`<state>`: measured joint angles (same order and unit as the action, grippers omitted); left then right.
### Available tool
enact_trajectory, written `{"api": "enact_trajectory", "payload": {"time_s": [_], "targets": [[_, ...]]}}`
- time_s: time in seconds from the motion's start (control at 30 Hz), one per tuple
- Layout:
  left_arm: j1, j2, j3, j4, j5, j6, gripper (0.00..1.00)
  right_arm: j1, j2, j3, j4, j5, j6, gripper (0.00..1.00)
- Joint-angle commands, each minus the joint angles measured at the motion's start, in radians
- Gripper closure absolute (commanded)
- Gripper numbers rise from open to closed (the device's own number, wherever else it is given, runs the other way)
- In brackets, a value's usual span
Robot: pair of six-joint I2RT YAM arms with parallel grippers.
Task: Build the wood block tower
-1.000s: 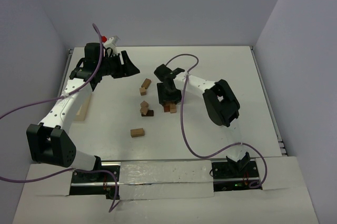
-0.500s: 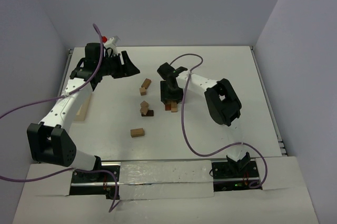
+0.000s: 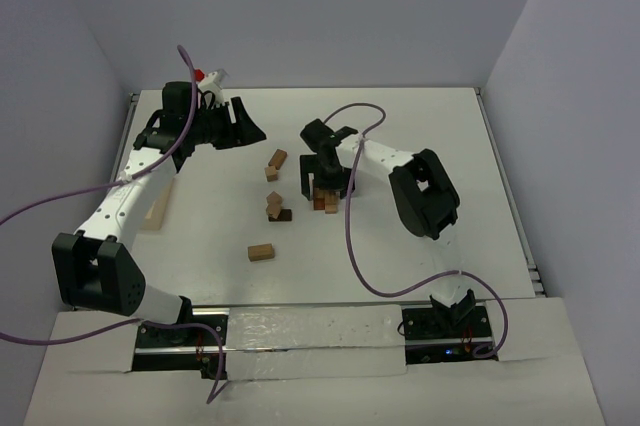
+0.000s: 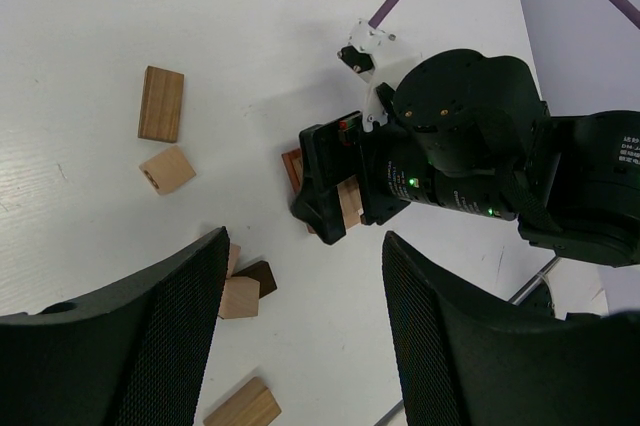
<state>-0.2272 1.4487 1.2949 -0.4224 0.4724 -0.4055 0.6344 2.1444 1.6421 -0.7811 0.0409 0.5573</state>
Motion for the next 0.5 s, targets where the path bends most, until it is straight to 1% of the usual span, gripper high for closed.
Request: {"api": "enact_trajectory", "payload": {"time_s": [0.0, 0.17, 0.27, 0.4, 0.47], "targets": [[0.006, -0.010, 0.030, 0.018, 0.028, 0.018, 0.30, -0.007, -0.066, -0.002, 0.006, -0.035, -0.064, 0.00], [0.006, -0.020, 0.023, 0.020, 0.026, 0.024, 0.31, -0.007, -0.138, -0.043, 0.029, -0.035, -0.131, 0.00], [0.006, -0.032, 0.024, 0.015, 0.025, 0.029, 0.30, -0.006, -0.201, -0.100, 0.046, -0.035, -0.170, 0.00], [0.007, -0.049, 0.027, 0.003, 0.016, 0.039, 0.30, -0.005, -0.239, -0.142, 0.043, -0.034, -0.222, 0.00], [0.006, -0.059, 0.026, -0.001, 0.011, 0.043, 0.30, -0.007, -0.271, -0.173, 0.049, -0.070, -0.272, 0.00]]}}
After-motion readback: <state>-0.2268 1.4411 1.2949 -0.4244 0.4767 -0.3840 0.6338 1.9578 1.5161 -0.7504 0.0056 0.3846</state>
